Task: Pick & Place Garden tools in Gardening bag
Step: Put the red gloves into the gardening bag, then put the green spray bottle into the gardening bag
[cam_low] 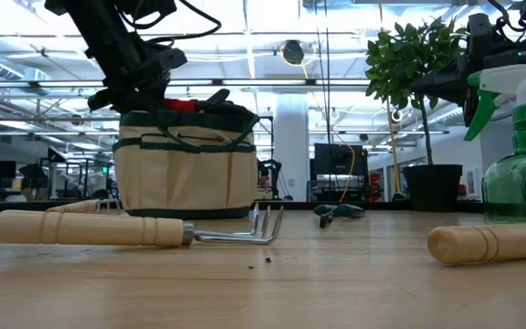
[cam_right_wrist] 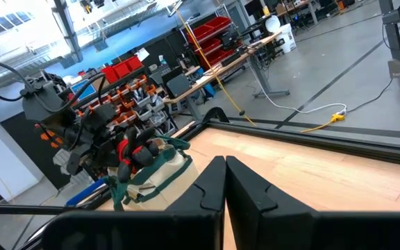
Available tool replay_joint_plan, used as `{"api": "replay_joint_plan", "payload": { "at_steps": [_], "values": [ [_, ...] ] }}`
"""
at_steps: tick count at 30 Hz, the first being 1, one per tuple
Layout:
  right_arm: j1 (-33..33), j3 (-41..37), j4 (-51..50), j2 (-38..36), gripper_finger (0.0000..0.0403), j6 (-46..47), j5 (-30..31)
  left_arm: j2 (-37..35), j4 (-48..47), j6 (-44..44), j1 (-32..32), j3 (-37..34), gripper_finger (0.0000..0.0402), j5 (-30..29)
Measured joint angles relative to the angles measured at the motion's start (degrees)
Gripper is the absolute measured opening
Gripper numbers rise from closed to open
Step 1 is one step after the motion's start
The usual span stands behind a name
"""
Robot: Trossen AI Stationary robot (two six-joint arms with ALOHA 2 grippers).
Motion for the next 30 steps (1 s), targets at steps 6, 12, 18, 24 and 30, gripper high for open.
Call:
{"api": "replay_joint_plan", "payload": {
  "at_steps": [6, 12, 18, 24, 30],
  "values": [
    [0.0, 0.0, 0.0, 0.0, 0.0004, 0.0, 0.0, 0.0, 0.1, 0.0, 0.0, 0.0, 0.0089, 0.5],
    [0.0, 0.0, 0.0, 0.0, 0.0004, 0.0, 0.0, 0.0, 0.2, 0.0, 0.0, 0.0, 0.0121, 0.6],
    [0.0, 0.0, 0.0, 0.0, 0.0004, 0.0, 0.0, 0.0, 0.3, 0.2, 0.0, 0.0, 0.0225, 0.6],
    [0.0, 0.0, 0.0, 0.0, 0.0004, 0.0, 0.0, 0.0, 0.2, 4.3, 0.0, 2.7, 0.0295, 0.6],
    [0.0, 0.0, 0.0, 0.0, 0.0004, 0.0, -0.1, 0.0, 0.0, 9.2, 0.0, 6.5, 0.0311, 0.4]
  ]
}}
